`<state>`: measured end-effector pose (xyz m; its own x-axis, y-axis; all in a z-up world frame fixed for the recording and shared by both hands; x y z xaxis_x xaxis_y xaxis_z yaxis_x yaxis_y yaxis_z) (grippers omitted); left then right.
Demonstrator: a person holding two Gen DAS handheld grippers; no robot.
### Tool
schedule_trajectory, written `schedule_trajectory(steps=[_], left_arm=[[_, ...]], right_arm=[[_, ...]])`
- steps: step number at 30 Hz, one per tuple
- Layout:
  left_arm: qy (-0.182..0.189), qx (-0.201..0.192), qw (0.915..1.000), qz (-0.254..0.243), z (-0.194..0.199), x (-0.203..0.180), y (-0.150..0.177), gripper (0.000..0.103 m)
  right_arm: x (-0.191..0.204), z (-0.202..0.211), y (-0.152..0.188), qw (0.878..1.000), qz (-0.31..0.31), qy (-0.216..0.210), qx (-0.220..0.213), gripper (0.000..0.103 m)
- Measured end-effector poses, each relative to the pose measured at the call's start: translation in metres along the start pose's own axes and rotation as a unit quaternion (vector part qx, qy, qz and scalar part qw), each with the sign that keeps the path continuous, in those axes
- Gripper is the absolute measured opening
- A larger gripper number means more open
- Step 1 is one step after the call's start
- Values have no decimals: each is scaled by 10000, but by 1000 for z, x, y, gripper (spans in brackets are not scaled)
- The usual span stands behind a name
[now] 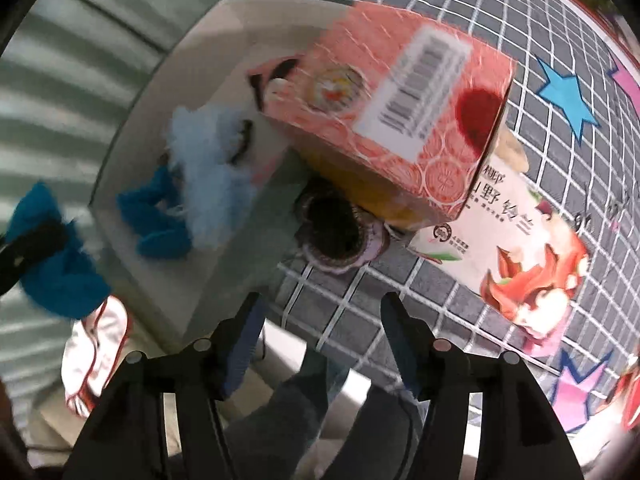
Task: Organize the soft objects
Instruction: 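Open both tools over the box to drop the blue bag and hat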
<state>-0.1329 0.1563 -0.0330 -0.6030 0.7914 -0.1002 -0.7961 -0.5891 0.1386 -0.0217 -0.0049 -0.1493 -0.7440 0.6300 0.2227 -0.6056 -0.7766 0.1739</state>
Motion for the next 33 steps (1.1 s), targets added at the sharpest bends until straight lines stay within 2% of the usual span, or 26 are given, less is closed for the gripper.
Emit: schedule_trajectory(steps=[6,11,12,13,16,26,33], left_arm=[[-156,157,9997,-117,-10,-6,6,33],[-272,217,9992,-215,-17,-13,5,33],[-295,226,9991,-226,-18,-13,5,33],[-319,236,9989,-242,-19,-14,4,33],[-373,265,9986,-277,-20,-16,2,33],[-201,135,9994,-251,-16,-20,-6,33],[-66,-51,9998,-182,-8,-22,-18,33]], right_arm=[[-7,-23,-12,9983,-81,164,-562,62],[-9,-35,-19,9969,-109,75,-777,61],[-9,-37,-20,9967,-108,23,-805,56],[-9,-39,-21,9967,-96,-3,-807,36],[-11,-40,-25,9975,-53,97,-702,31],[-12,14,4,9965,158,117,-812,31],[-5,58,4,9949,340,33,-951,31]])
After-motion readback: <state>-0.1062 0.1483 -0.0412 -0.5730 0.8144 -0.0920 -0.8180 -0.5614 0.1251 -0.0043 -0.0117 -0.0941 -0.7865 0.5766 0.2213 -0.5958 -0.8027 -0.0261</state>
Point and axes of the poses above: each gripper's, at about its wrist camera, not at the fingertips, and z roughly against the way its jaws point, x to its left, y to its underside, the point moved 4 cm from there along -z, roughly the way its jaws point, and after that the axes turned 15 degrees about x, right-handed, at the moved point
